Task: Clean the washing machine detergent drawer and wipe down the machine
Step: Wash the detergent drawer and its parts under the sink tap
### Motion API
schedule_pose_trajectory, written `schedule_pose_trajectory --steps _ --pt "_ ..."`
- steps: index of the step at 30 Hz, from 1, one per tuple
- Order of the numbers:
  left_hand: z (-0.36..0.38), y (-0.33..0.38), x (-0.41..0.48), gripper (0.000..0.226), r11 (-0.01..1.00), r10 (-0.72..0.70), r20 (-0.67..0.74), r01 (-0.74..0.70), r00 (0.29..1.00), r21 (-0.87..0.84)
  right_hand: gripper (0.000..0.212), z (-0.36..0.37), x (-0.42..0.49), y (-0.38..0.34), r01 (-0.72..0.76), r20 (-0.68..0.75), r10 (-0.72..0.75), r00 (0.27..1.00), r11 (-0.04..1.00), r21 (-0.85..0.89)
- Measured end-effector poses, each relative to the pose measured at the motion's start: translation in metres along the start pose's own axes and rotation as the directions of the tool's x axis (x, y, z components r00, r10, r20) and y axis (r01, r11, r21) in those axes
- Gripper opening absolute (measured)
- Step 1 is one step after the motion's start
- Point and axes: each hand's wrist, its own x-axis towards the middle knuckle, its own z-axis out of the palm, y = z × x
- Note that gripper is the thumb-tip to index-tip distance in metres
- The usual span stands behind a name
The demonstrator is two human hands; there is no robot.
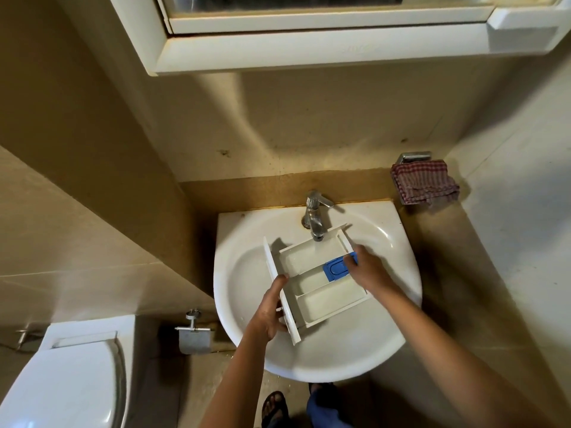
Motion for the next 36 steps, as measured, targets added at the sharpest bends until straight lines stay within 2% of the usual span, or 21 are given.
schedule_pose_trajectory --steps 1,2,3,4,7,10,11,13,16,18,19,21,23,25,27,30,32,34,36 --pt "0.001 0.0 -0.001 0.08 1.0 -0.006 -0.008 0.006 1.0 0.014 0.058 0.007 -0.007 -0.004 0.054 -0.111 -0.073 0.991 0.986 -0.16" --pt "0.003 0.001 0.0 0.072 1.0 -0.013 -0.019 0.013 1.0 0.025 0.066 0.016 -0.015 -0.009 0.142 -0.175 -0.187 0.967 0.96 -0.241" --pt "0.005 0.001 0.002 0.07 0.999 -0.015 -0.031 0.016 0.999 0.044 0.07 0.027 -0.023 -0.015 0.244 -0.151 -0.29 0.945 0.934 -0.262" --pt "0.007 0.0 0.005 0.073 0.998 -0.012 -0.04 0.015 0.999 0.069 0.07 0.039 -0.03 -0.021 0.329 -0.059 -0.355 0.933 0.907 -0.262" --pt "0.014 0.001 0.005 0.076 0.996 0.021 -0.093 -0.012 0.995 0.089 0.063 0.071 -0.04 -0.034 0.446 0.21 -0.403 0.891 0.864 -0.233" --pt "0.01 0.001 0.008 0.084 0.997 0.027 -0.162 -0.014 0.986 0.079 0.066 0.067 -0.035 -0.031 0.55 0.221 -0.513 0.829 0.82 -0.159" --pt "0.008 0.002 0.008 0.081 0.996 0.043 -0.16 -0.029 0.986 0.089 0.059 0.06 -0.031 -0.026 0.58 0.21 -0.546 0.811 0.798 -0.165" --pt "0.006 0.002 0.008 0.068 0.99 0.074 -0.167 -0.053 0.983 0.128 0.044 0.045 -0.022 -0.017 0.547 0.161 -0.523 0.837 0.806 -0.224" --pt "0.006 0.002 0.009 0.071 0.978 0.122 -0.198 -0.084 0.972 0.191 0.032 0.028 -0.008 -0.016 0.279 0.149 -0.241 0.959 0.895 -0.348" --pt "0.007 0.002 0.007 0.074 0.974 0.145 -0.201 -0.104 0.969 0.203 0.03 0.032 -0.002 -0.029 0.225 0.173 -0.168 0.97 0.894 -0.388" --pt "0.007 0.001 0.008 0.076 0.977 0.138 -0.199 -0.1 0.97 0.189 0.033 0.035 -0.001 -0.038 0.257 0.205 -0.189 0.96 0.884 -0.39" --pt "0.008 0.0 0.008 0.082 0.982 0.115 -0.178 -0.086 0.977 0.166 0.036 0.042 -0.003 -0.058 0.311 0.293 -0.231 0.928 0.912 -0.265" --pt "0.01 -0.001 0.009 0.085 0.99 0.086 -0.15 -0.067 0.985 0.124 0.025 0.046 -0.013 -0.073 0.431 0.38 -0.352 0.855 0.89 -0.145" --pt "0.008 -0.002 0.009 0.087 0.996 0.065 -0.135 -0.055 0.989 0.076 0.021 0.043 -0.021 -0.071 0.524 0.397 -0.457 0.796 0.848 -0.076" --pt "0.003 -0.004 0.007 0.088 0.995 0.076 -0.123 -0.068 0.989 0.068 0.023 0.033 -0.015 -0.053 0.595 0.355 -0.524 0.775 0.793 -0.131" --pt "-0.003 -0.008 0.007 0.09 0.989 0.133 -0.126 -0.123 0.983 0.084 0.044 0.02 0.007 -0.023 0.53 0.249 -0.469 0.847 0.777 -0.339" --pt "-0.003 -0.008 0.007 0.087 0.98 0.166 -0.114 -0.152 0.979 0.127 0.039 0.022 0.014 -0.029 0.442 0.262 -0.364 0.894 0.811 -0.383" --pt "0.0 -0.009 0.005 0.079 0.973 0.181 -0.08 -0.167 0.98 0.157 0.046 0.033 0.017 -0.048 0.167 0.168 -0.119 0.979 0.937 -0.308" --pt "0.002 -0.009 0.005 0.082 0.965 0.198 -0.043 -0.187 0.979 0.183 0.059 0.04 0.018 -0.068 -0.094 0.079 0.116 0.99 0.965 -0.243"
